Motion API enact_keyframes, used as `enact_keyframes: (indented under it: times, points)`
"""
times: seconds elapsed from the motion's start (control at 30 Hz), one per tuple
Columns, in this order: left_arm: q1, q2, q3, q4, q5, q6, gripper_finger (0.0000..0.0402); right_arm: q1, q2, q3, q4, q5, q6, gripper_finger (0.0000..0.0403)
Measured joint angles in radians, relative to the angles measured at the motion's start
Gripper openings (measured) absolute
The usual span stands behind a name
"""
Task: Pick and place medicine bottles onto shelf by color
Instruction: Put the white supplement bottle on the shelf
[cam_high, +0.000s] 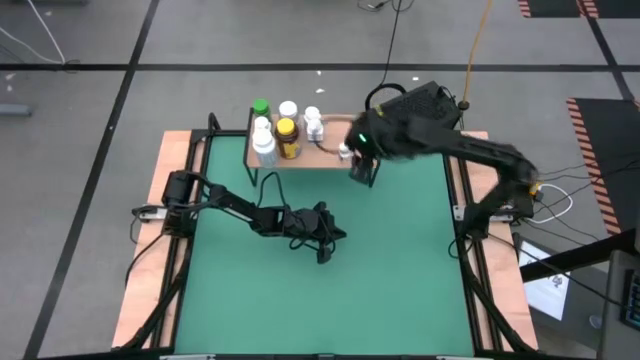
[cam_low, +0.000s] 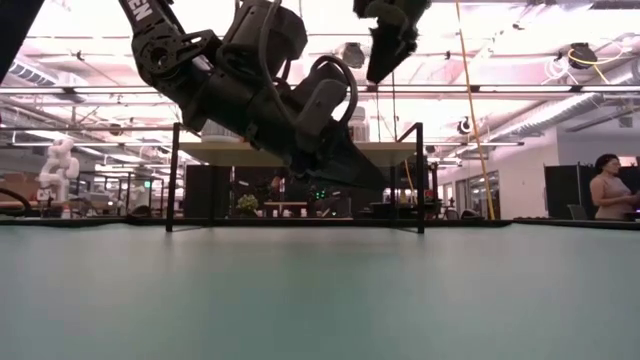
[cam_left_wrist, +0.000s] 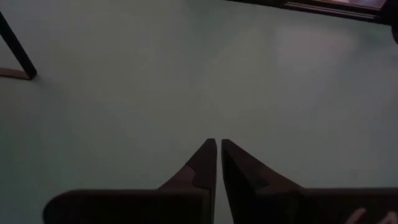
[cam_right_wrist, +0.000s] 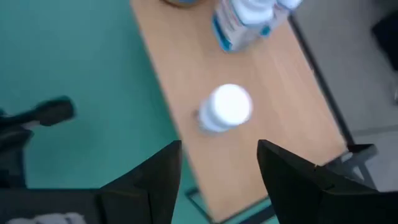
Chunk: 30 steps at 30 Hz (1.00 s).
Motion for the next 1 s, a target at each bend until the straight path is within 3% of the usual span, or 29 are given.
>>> enact_keyframes:
  times: [0.13, 0.23, 0.3, 0.37, 0.5, 0.6, 0.87, 1.0]
  points:
    - [-0.016, 0.000, 0.000, -0.025, -0.002, -0.014, 0.0026, 0.107, -0.217, -0.329, 0.326, 0.146, 0.022, 0.0186]
    - [-0.033, 0.001, 0.000, -0.025, -0.038, -0.033, 0.0026, 0.170, -0.358, -0.604, 0.723, 0.203, -0.022, 0.0174]
    - [-0.043, 0.001, 0.000, -0.017, -0.068, -0.037, 0.0026, 0.196, -0.420, -0.778, 1.003, 0.136, -0.020, 0.0169]
    - [-0.048, 0.001, 0.000, 0.004, -0.078, -0.045, 0.0026, 0.206, -0.458, -0.921, 1.250, 0.000, -0.020, 0.0166]
    - [-0.049, 0.001, 0.000, 0.022, -0.079, -0.063, 0.0026, 0.213, -0.498, -1.119, 1.613, -0.236, -0.066, 0.0165]
    - [-0.049, 0.001, 0.000, 0.022, -0.080, -0.081, 0.0026, 0.213, -0.523, -1.184, 1.714, -0.207, -0.065, 0.0165]
    - [-0.032, 0.001, 0.000, 0.027, -0.087, -0.084, 0.0026, 0.243, -0.512, -1.224, 1.710, -0.036, -0.085, 0.0165]
    - [-0.024, 0.001, 0.000, 0.023, -0.090, -0.084, 0.0026, 0.241, -0.502, -1.227, 1.705, 0.084, -0.133, 0.0184]
